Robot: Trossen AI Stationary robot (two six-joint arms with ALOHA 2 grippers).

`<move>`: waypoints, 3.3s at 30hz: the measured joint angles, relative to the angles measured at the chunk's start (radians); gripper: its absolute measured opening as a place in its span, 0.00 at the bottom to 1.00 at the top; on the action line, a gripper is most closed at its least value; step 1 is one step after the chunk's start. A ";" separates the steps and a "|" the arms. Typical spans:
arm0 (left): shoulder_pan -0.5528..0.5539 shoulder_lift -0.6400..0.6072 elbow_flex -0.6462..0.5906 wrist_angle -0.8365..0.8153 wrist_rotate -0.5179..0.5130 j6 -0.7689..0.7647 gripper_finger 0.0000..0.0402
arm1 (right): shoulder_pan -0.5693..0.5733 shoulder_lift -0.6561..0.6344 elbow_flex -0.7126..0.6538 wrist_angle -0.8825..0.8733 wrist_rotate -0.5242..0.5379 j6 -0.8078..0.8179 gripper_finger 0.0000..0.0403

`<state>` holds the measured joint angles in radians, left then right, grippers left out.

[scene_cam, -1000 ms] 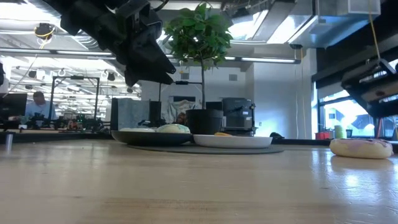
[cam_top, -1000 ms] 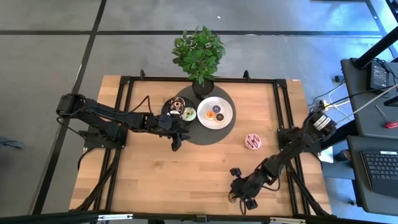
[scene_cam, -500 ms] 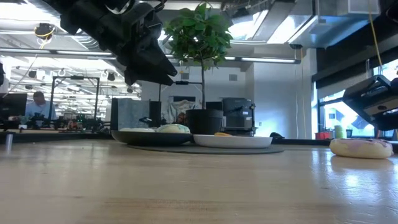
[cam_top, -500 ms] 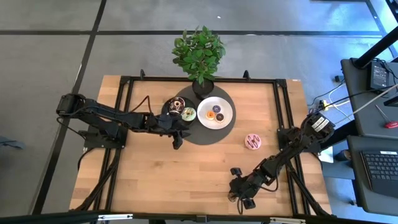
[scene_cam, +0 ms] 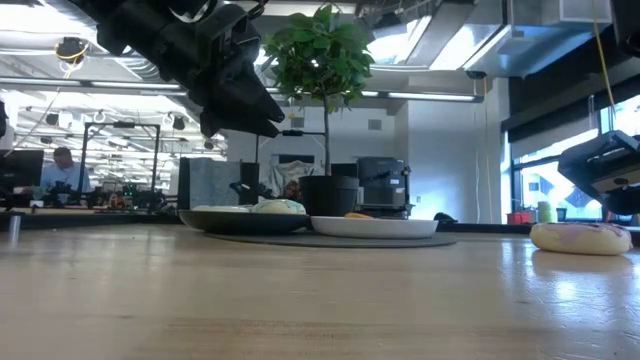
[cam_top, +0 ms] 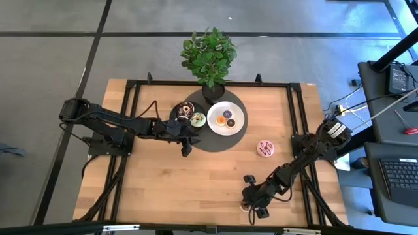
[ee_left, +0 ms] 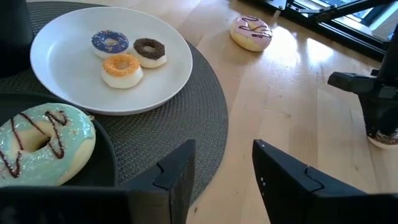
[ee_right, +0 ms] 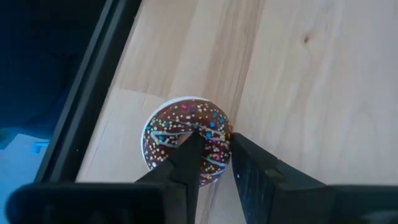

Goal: Pick & Place donuts
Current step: Put the small brown donut on the white plate

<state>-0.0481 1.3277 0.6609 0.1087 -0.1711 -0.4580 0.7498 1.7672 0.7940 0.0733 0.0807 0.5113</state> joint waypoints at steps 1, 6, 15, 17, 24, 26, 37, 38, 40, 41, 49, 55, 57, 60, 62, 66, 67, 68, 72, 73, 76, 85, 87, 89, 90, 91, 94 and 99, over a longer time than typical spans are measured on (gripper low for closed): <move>0.000 0.000 0.000 0.000 0.000 0.000 0.39 | 0.000 0.000 0.000 0.002 0.000 -0.001 0.21; 0.000 0.000 0.000 0.000 0.000 0.000 0.39 | 0.000 0.000 0.000 0.004 0.001 -0.001 0.10; 0.000 0.000 0.000 0.000 0.000 0.000 0.39 | -0.054 -0.123 0.058 -0.180 0.070 -0.080 0.04; 0.000 0.000 0.000 0.000 0.000 0.000 0.39 | -0.095 -0.164 0.103 -0.315 0.153 -0.119 0.06; -0.009 0.000 0.000 0.000 0.006 0.065 0.38 | -0.357 -0.244 0.268 -0.601 0.235 -0.334 0.04; -0.012 0.000 0.000 -0.001 0.007 0.084 0.38 | -0.455 -0.243 0.309 -0.652 0.233 -0.399 0.04; -0.017 0.000 0.000 -0.008 0.008 0.105 0.38 | -0.933 -0.164 0.345 -0.657 0.044 -0.611 0.04; -0.017 0.000 0.000 -0.008 0.008 0.105 0.38 | -0.956 -0.153 0.344 -0.656 0.035 -0.625 0.04; -0.016 0.000 0.000 -0.008 0.008 0.105 0.38 | -0.995 -0.130 0.344 -0.624 0.003 -0.651 0.04; -0.016 0.000 0.000 -0.008 0.008 0.105 0.38 | -1.010 -0.118 0.344 -0.609 -0.010 -0.658 0.04; -0.016 0.000 0.000 -0.014 0.008 0.105 0.39 | -1.076 -0.016 0.344 -0.537 -0.033 -0.716 0.05; -0.016 0.000 0.000 -0.014 0.008 0.105 0.38 | -1.089 0.033 0.344 -0.528 -0.032 -0.727 0.06; -0.016 0.000 0.000 -0.013 0.008 0.105 0.39 | -1.089 0.041 0.344 -0.525 -0.032 -0.728 0.06; -0.016 0.000 0.000 -0.013 0.008 0.105 0.39 | -1.088 0.041 0.344 -0.523 -0.031 -0.733 0.06; -0.016 0.000 0.000 -0.013 0.008 0.105 0.39 | -1.088 0.041 0.344 -0.521 -0.031 -0.734 0.06; -0.016 0.000 0.000 -0.012 0.008 0.105 0.38 | -1.088 0.038 0.344 -0.518 -0.031 -0.731 0.09; -0.016 0.000 0.000 -0.013 0.008 0.105 0.38 | -1.088 0.038 0.344 -0.518 -0.031 -0.731 0.11; -0.016 0.000 0.000 -0.012 0.008 0.105 0.38 | -1.088 0.038 0.344 -0.518 -0.031 -0.731 0.13; -0.016 0.000 0.000 -0.013 0.008 0.105 0.39 | -1.088 0.038 0.344 -0.520 -0.030 -0.727 0.22; -0.016 0.000 0.000 -0.013 0.008 0.105 0.39 | -1.088 0.038 0.344 -0.520 -0.030 -0.725 0.24; -0.016 0.000 0.000 -0.012 0.008 0.105 0.39 | -1.088 0.035 0.344 -0.525 -0.030 -0.726 0.30; -0.016 0.000 0.000 -0.012 0.008 0.105 0.38 | -1.088 0.034 0.413 -0.609 -0.030 -0.725 0.34; -0.016 0.000 0.000 -0.012 0.008 0.105 0.39 | -1.088 0.034 0.431 -0.626 -0.030 -0.725 0.34; -0.016 0.000 0.000 -0.012 0.008 0.105 0.39 | -1.088 0.034 0.438 -0.632 -0.030 -0.726 0.34; -0.016 0.000 0.000 -0.012 0.008 0.105 0.39 | -1.088 0.034 0.440 -0.633 -0.030 -0.726 0.34; -0.016 0.000 0.000 -0.012 0.007 0.105 0.39 | -1.088 0.034 0.440 -0.633 -0.030 -0.726 0.34; -0.016 0.000 0.000 -0.012 0.005 0.105 0.38 | -1.088 0.034 0.440 -0.648 -0.030 -0.725 0.34; -0.016 0.000 0.000 -0.012 0.005 0.105 0.38 | -1.088 0.034 0.440 -0.654 -0.030 -0.725 0.34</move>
<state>-0.0636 1.3277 0.6609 0.0963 -0.1665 -0.3531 -0.3386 1.8015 1.2343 -0.5810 0.0509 -0.2138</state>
